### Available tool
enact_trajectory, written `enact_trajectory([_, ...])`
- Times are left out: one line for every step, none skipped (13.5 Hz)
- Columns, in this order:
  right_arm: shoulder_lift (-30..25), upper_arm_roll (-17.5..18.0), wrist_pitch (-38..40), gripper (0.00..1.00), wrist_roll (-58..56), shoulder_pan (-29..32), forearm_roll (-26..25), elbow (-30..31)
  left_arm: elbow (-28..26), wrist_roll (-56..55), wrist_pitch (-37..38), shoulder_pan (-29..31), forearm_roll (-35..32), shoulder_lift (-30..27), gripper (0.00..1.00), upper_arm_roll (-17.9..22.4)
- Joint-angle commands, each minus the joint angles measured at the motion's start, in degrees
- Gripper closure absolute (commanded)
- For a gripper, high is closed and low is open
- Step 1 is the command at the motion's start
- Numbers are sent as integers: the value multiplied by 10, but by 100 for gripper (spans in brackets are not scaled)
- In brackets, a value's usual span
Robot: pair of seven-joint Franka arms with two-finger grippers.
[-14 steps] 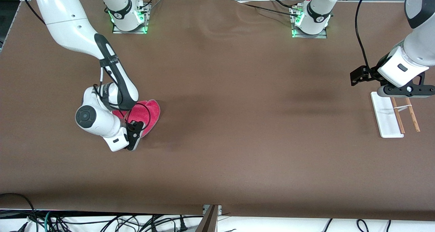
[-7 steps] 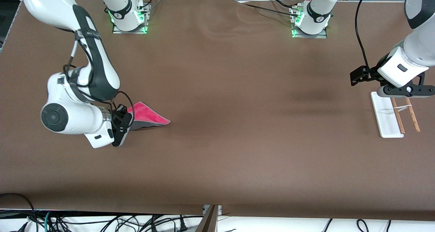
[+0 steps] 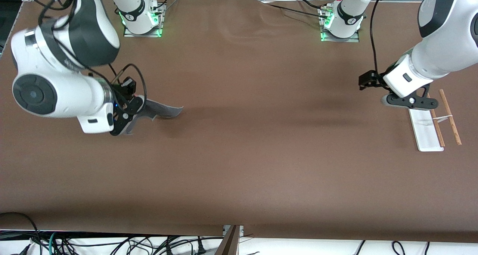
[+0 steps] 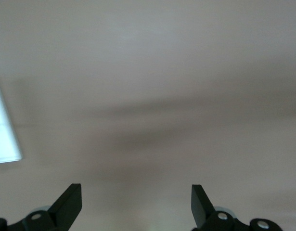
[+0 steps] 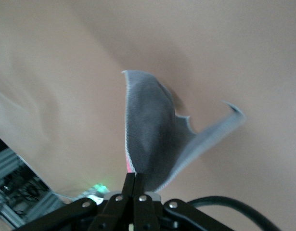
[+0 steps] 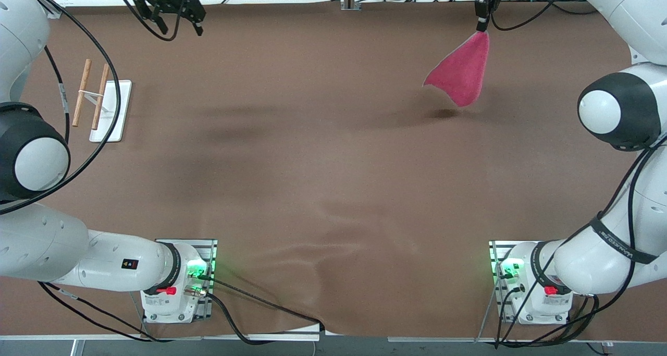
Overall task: Pass towel and hang on rack
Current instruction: 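Lift the towel with the right gripper while the left gripper approaches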
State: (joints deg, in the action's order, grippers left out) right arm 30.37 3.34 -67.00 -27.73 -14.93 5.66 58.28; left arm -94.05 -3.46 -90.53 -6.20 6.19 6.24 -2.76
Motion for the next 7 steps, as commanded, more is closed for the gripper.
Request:
enact_trajectory([-16,1,33,100,129,-20,66,-22,24,44,15,20,91,9,0,11])
enact_trajectory([-19,1,32,100,175,-26,96,-23,23,55,17,21,115,9,0,11])
enact_trajectory([-19,1,28,100,214,-37,122,-28,19,57,17,22,141,11,0,11])
enact_trajectory([-18,1,25,100,249,-48,148,-37,19,58,17,22,179,19,0,11])
enact_trajectory([-18,4,17,100,289,-63,171,-39,19,71,17,21,223,30,0,8])
enact_trajectory([-18,11,3,100,320,-77,181,-40,20,89,11,17,259,43,0,7])
enact_trajectory([-19,26,-14,100,328,-86,183,-42,23,110,7,12,286,61,0,5])
